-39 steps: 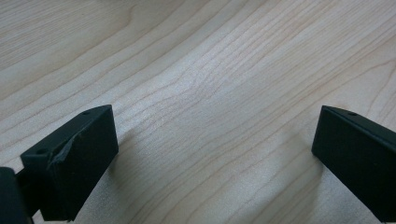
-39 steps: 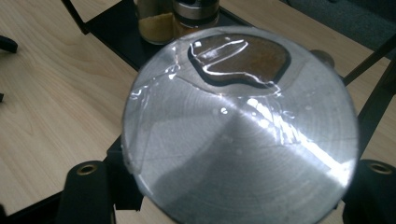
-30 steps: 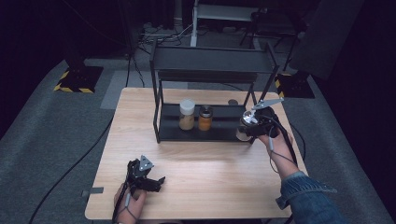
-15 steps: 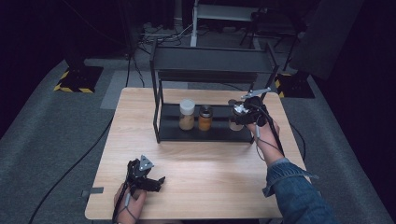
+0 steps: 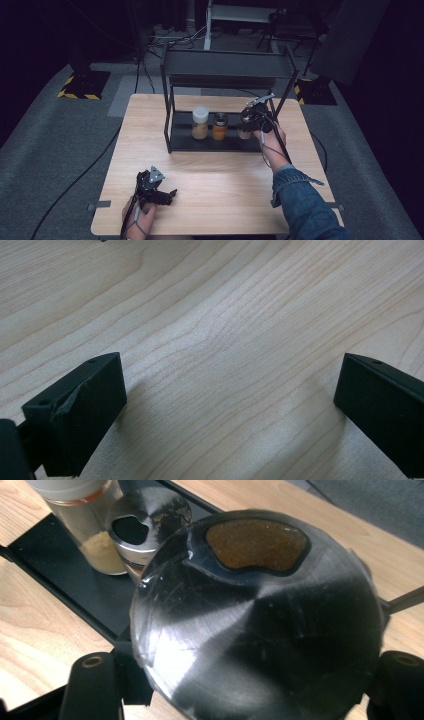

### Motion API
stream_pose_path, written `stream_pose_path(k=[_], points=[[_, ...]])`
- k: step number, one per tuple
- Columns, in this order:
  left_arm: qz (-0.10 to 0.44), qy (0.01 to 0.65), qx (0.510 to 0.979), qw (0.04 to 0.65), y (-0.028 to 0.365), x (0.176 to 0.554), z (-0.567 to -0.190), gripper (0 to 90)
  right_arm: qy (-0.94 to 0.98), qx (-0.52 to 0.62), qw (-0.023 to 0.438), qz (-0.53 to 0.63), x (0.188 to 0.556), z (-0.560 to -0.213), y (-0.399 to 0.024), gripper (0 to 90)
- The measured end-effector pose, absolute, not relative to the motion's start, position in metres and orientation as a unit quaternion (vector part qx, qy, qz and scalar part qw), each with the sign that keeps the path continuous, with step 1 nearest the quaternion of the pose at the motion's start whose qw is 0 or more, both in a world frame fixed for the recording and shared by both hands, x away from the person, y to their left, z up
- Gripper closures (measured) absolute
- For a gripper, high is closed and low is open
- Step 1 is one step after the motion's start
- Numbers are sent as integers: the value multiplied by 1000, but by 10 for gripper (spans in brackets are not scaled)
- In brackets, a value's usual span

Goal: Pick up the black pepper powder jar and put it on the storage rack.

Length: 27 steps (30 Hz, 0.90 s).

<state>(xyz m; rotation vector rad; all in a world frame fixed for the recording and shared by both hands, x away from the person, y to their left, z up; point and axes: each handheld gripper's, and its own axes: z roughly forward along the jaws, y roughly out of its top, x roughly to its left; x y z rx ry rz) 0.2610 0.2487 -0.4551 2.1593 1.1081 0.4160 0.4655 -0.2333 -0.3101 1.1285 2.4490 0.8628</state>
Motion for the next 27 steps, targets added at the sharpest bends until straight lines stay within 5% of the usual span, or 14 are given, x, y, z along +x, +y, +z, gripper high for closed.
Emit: stream_pose_path(k=[27], points=[[160, 425, 826, 333, 248, 261, -455, 0, 853, 414, 144, 283, 495, -363, -212, 307]])
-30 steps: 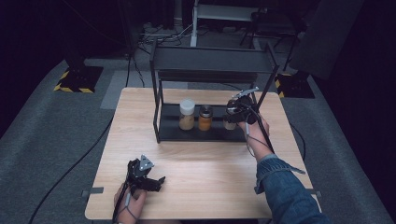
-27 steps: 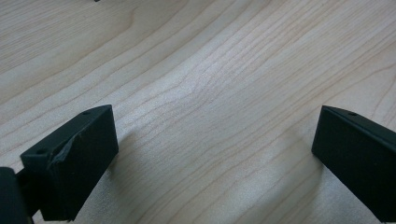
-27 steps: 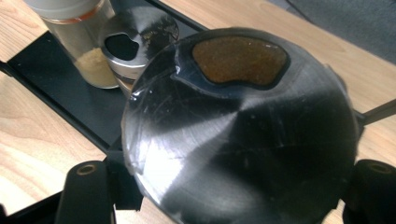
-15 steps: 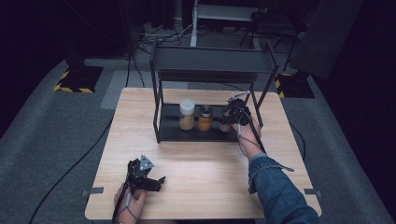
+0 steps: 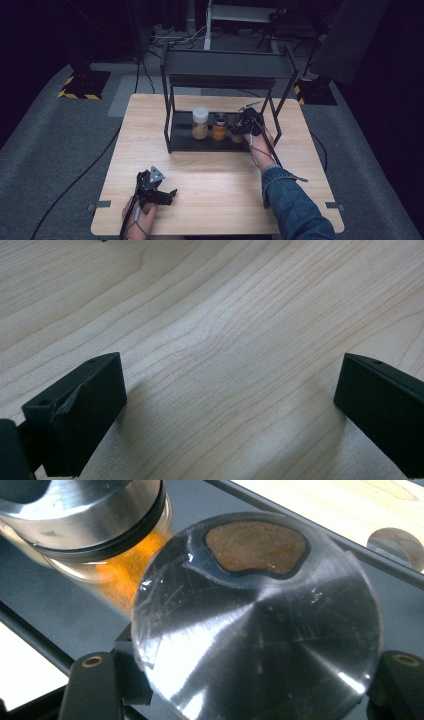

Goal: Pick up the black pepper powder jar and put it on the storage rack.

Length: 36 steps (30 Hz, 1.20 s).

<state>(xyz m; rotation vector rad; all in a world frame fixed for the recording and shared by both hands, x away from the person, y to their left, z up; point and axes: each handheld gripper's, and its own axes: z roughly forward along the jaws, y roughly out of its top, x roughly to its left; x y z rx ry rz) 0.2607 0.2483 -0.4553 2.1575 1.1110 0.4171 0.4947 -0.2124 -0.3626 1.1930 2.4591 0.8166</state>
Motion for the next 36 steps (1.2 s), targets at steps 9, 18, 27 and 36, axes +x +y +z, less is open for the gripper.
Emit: stream_pose_path(k=[9, 18, 27, 36], points=[[160, 425, 826, 333, 248, 261, -455, 0, 847, 413, 148, 300, 494, -367, -215, 219], [160, 426, 826, 333, 248, 261, -455, 0, 844, 410, 164, 304, 474, -347, -224, 69], [160, 425, 826, 333, 248, 261, -455, 0, 846, 390, 171, 320, 438, -325, -246, 16], [160, 426, 826, 333, 248, 261, -455, 0, 842, 377, 179, 342, 400, -314, -275, 15]])
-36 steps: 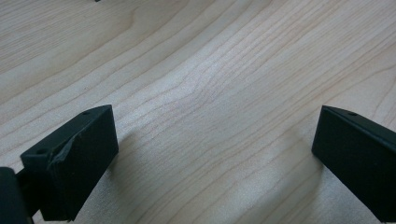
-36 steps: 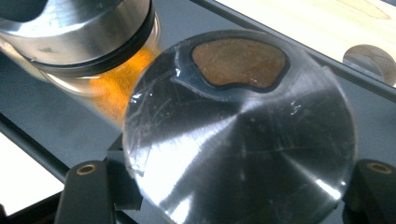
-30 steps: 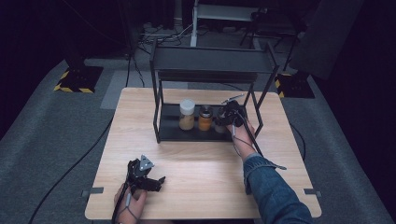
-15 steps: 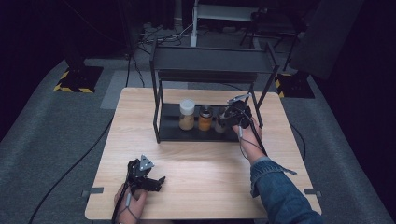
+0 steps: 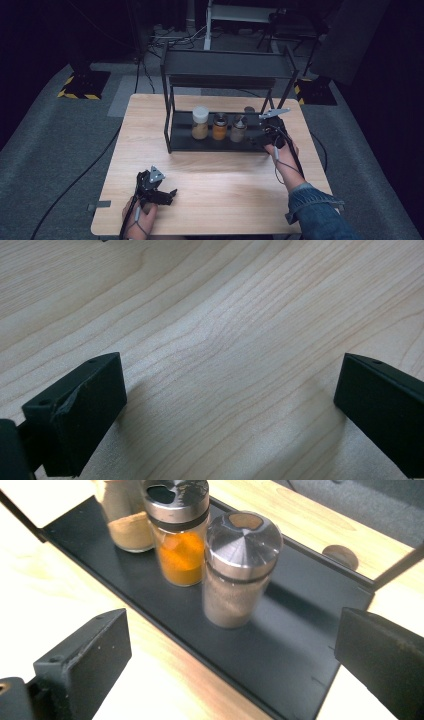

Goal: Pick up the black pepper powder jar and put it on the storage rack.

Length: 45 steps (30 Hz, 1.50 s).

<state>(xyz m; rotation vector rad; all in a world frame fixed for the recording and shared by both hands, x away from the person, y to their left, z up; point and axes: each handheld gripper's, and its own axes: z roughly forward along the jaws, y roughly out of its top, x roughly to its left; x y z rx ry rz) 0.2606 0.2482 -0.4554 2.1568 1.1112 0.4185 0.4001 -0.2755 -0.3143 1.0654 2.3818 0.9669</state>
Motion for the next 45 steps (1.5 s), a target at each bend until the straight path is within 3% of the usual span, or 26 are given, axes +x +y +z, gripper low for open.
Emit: stream_pose_path(k=[25, 45], points=[[160, 427, 825, 333, 248, 261, -455, 0, 839, 375, 180, 350, 331, -315, -324, 15], [161, 427, 825, 333, 248, 260, -455, 0, 836, 382, 166, 358, 312, -353, -345, 15]])
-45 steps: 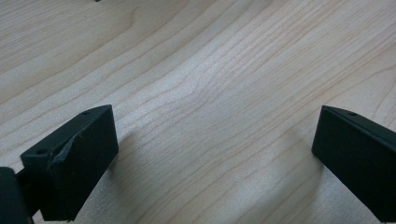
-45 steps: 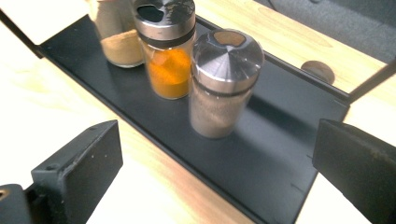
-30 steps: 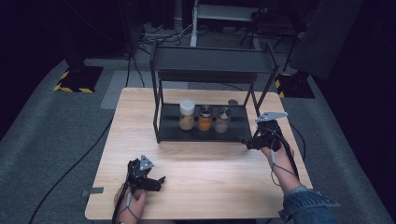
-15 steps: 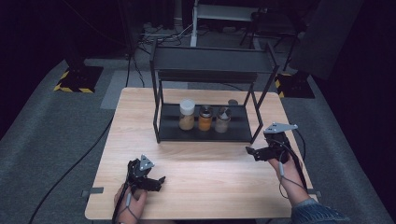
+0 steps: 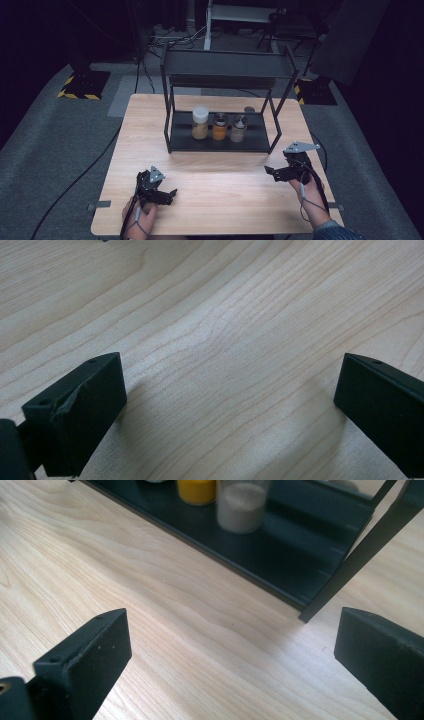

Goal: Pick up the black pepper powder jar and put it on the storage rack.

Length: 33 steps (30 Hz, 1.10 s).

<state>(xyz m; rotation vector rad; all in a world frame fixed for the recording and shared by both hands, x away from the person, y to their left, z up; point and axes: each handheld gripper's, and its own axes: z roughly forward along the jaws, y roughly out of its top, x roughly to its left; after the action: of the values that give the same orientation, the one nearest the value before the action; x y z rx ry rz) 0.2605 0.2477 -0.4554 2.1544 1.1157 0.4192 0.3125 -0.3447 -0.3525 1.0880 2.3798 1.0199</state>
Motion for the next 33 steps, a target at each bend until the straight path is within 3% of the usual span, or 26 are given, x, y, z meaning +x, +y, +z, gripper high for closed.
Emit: stream_pose_path(k=[33], points=[[160, 427, 825, 333, 248, 261, -455, 0, 842, 393, 148, 338, 303, -427, -352, 14]])
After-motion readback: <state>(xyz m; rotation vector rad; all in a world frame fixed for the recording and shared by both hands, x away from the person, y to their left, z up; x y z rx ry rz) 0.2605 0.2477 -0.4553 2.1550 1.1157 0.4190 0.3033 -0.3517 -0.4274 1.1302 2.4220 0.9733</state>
